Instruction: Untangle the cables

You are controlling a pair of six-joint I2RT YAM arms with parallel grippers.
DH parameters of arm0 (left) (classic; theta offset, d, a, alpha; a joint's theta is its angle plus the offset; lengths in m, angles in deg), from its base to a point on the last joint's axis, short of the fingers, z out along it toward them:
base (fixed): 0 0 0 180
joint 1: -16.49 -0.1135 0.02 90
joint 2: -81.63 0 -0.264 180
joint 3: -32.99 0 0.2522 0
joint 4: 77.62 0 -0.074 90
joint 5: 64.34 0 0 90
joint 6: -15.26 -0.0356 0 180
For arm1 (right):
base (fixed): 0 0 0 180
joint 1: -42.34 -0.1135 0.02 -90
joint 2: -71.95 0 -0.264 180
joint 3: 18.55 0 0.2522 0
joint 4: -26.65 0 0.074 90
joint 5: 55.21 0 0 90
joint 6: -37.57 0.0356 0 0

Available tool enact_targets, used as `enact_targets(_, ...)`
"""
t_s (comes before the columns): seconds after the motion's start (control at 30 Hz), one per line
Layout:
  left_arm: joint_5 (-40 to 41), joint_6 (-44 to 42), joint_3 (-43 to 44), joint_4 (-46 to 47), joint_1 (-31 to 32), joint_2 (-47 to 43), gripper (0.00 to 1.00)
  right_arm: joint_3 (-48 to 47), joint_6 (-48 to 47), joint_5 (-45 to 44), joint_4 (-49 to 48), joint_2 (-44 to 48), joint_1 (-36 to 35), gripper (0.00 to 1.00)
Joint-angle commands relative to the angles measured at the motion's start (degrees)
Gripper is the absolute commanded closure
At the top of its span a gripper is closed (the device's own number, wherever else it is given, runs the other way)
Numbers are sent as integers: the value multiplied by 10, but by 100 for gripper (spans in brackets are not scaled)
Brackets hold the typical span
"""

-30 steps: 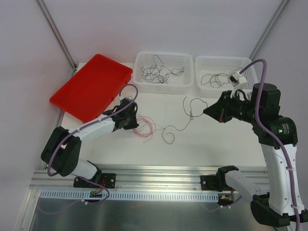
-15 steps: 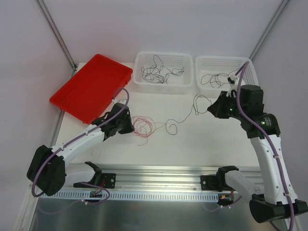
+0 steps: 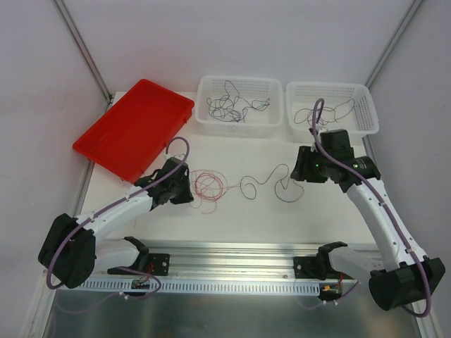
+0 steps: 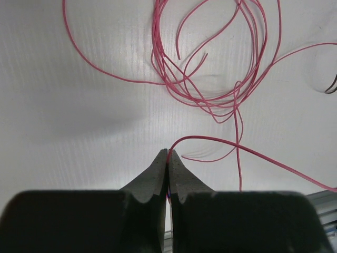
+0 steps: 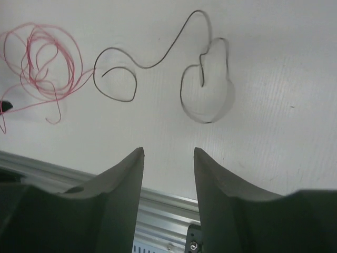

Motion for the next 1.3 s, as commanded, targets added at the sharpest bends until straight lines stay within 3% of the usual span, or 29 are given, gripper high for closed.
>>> enact_targets(0.0, -21, -18, 24, -5, 1, -1, 100, 7, -4, -13, -21, 2, -53, 53)
enact_targets(0.2, -38, -22, 31, -7, 1, 6, 100, 8, -39, 33, -86, -28, -105, 46)
enact_targets(0.4, -47, -26, 30, -8, 2, 13, 100, -41, -144, 84, -95, -155, -140, 45)
enact_targets(0.67, -54, -30, 39, -13, 1, 19, 100, -75, -228, 88, -156, -295, -158, 43)
enact_targets(1.17, -66, -27, 43, -29, 2, 14, 100, -108, -258, 117, -246, -453, -173, 42)
enact_targets(1.27, -64, -26, 40, -33, 1, 12, 100, -112, -258, 123, -246, -468, -175, 46)
